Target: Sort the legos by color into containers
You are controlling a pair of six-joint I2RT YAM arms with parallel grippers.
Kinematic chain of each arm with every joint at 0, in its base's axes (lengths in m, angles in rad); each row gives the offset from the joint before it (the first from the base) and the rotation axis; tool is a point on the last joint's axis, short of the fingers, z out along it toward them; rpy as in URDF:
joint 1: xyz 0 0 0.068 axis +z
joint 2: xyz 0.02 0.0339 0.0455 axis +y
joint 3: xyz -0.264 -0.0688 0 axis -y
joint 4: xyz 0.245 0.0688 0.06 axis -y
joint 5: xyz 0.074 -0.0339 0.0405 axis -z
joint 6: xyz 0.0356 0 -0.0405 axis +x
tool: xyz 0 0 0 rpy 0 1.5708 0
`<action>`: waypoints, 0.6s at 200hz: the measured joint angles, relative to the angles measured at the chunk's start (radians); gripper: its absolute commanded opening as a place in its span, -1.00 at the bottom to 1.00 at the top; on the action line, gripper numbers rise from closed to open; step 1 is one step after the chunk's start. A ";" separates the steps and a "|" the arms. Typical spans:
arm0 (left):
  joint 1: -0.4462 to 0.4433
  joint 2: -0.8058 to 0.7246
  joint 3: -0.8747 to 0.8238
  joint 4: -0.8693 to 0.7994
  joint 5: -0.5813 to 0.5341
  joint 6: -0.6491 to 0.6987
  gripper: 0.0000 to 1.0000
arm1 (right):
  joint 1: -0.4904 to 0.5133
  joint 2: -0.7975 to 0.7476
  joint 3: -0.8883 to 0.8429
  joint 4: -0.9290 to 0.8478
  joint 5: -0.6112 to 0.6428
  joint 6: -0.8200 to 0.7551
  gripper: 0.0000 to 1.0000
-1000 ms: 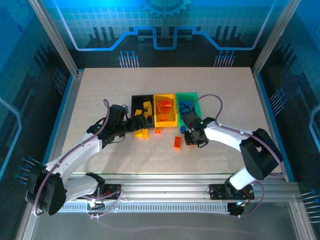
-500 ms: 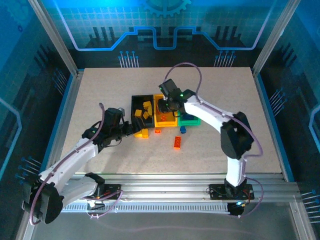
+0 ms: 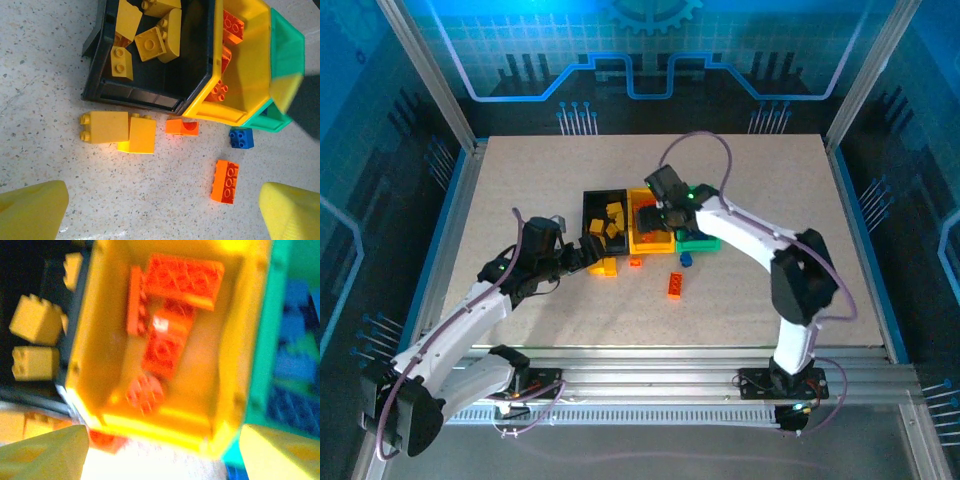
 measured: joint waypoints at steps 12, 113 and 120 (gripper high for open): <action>0.004 0.000 -0.003 0.001 0.000 0.000 0.98 | 0.018 -0.077 -0.107 -0.003 0.005 0.037 0.64; 0.021 0.014 -0.046 0.004 0.001 -0.001 0.98 | 0.123 -0.071 -0.427 0.032 -0.015 0.219 0.44; 0.021 0.014 -0.046 0.004 0.001 -0.001 0.98 | 0.123 -0.053 -0.422 0.032 -0.010 0.219 0.32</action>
